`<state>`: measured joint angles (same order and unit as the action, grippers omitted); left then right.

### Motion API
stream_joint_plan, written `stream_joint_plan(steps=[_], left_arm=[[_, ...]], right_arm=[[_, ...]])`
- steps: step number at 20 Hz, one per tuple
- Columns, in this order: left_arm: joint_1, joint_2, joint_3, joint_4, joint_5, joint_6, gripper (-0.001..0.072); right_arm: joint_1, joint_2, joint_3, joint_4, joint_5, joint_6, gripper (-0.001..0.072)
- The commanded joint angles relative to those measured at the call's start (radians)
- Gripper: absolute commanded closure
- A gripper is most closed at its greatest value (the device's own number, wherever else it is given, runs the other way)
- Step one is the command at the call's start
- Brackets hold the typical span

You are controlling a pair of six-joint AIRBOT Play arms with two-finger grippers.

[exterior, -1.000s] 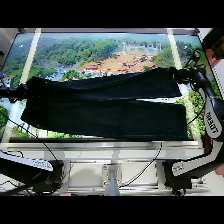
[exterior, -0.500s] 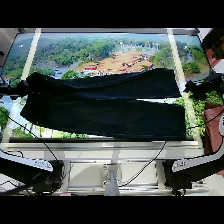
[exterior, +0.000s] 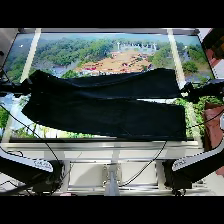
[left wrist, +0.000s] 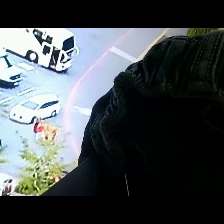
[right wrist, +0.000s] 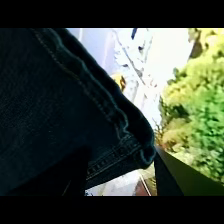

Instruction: Fold the clothes and pants, and hang the long-sleeved shirts on hangers.

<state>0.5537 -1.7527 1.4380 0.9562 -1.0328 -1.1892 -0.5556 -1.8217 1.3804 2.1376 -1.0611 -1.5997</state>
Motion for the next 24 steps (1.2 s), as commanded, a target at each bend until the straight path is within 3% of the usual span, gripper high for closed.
stream_joint_plan(steps=[1,3,4,8,11,14,15,18,24], left_arm=[[-0.012,0.0,0.0,0.001,-0.003,-0.001,0.0634],[-0.012,0.0,0.0,0.0,-0.003,-0.002,0.0634],[-0.012,0.0,0.0,0.0,-0.003,-0.011,0.0634],[-0.013,0.032,0.001,0.0,-0.003,-0.072,0.0634],[0.003,0.105,0.0,0.066,-0.003,-0.084,0.0636],[0.007,0.155,0.0,0.381,-0.014,-0.301,0.0635],[0.007,0.156,0.0,0.445,-0.028,-0.342,0.0635],[0.007,0.152,-0.053,0.47,-0.025,-0.357,0.0635],[0.008,0.152,-0.233,0.472,0.048,-0.36,0.0634]], right_arm=[[0.005,-0.022,-0.001,0.05,0.063,-0.061,0.0371],[0.01,-0.022,-0.001,0.046,0.088,-0.061,0.063],[0.01,-0.021,-0.001,0.045,0.094,-0.061,0.0694],[0.01,0.055,-0.001,-0.06,0.088,-0.051,0.0695],[0.007,0.164,-0.001,-0.301,0.019,0.015,0.0695],[0.008,0.22,-0.001,-0.544,-0.136,0.055,0.0695],[0.008,0.221,-0.002,-0.55,-0.163,0.054,0.0695],[0.015,0.22,-0.043,-0.495,-0.127,0.054,0.0695],[0.111,0.219,-0.126,-0.441,0.114,0.054,0.0694]])
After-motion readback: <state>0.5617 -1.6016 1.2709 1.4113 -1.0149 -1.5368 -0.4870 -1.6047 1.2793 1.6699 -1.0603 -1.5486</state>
